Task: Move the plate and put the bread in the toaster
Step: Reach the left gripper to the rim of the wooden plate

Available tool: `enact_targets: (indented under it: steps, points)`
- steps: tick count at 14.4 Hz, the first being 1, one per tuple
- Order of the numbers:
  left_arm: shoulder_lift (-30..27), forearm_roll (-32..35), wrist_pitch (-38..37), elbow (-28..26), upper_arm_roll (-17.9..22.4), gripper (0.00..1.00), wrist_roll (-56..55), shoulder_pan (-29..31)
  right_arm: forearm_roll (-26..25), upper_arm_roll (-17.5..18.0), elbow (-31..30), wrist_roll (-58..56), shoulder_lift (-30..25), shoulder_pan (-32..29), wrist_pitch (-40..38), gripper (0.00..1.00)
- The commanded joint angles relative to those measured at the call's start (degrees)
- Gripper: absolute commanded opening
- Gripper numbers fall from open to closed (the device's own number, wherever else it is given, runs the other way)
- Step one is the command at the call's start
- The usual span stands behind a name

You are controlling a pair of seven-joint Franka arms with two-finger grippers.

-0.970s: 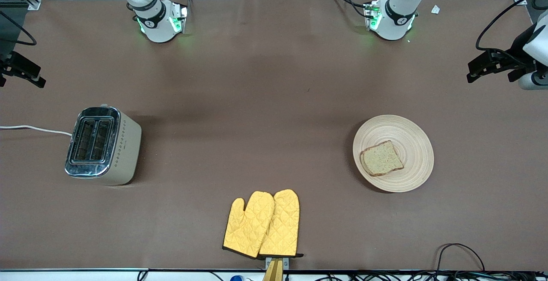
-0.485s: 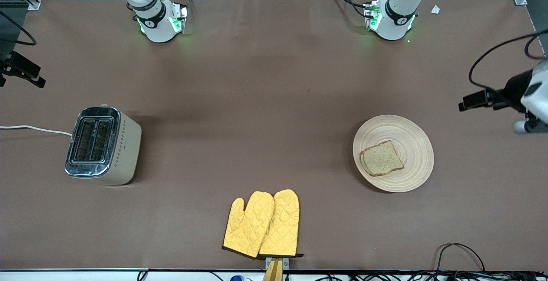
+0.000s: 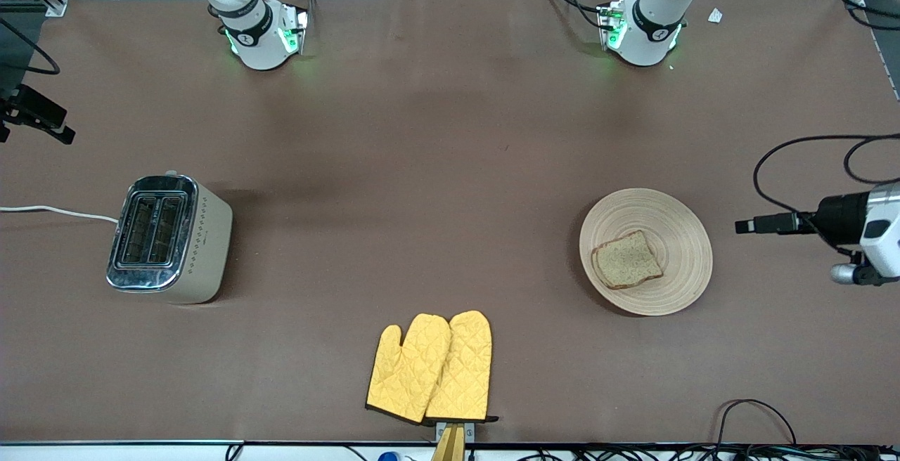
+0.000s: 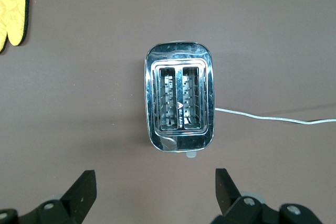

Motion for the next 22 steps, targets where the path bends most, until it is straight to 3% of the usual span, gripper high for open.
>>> enact_targets:
  steps: [1,5,11,19,22]
  points:
    - [6.36,-4.20,3.82,2.07,-0.10,1.00,7.93,-0.14,0.30,0.71,-0.42,0.25,-0.59,-0.93,-0.11,1.00]
    - [11.21,-6.41,5.93,2.25,-0.10,1.00,16.91,2.67,0.39,0.71,-0.42,0.25,-0.50,-0.93,-0.11,1.00]
    - [16.48,-10.25,10.60,1.90,-0.10,0.97,21.49,8.73,0.39,0.71,-0.51,0.25,-0.59,-1.01,-0.11,1.00]
    - [21.14,-15.99,10.34,-1.44,-0.10,0.69,26.32,10.06,0.39,0.71,-0.60,0.25,-0.68,-1.01,-0.28,1.00]
    - [22.20,-15.90,9.73,-1.53,-0.19,0.50,27.73,9.97,0.39,0.71,-0.60,0.25,-0.68,-1.10,-0.20,1.00]
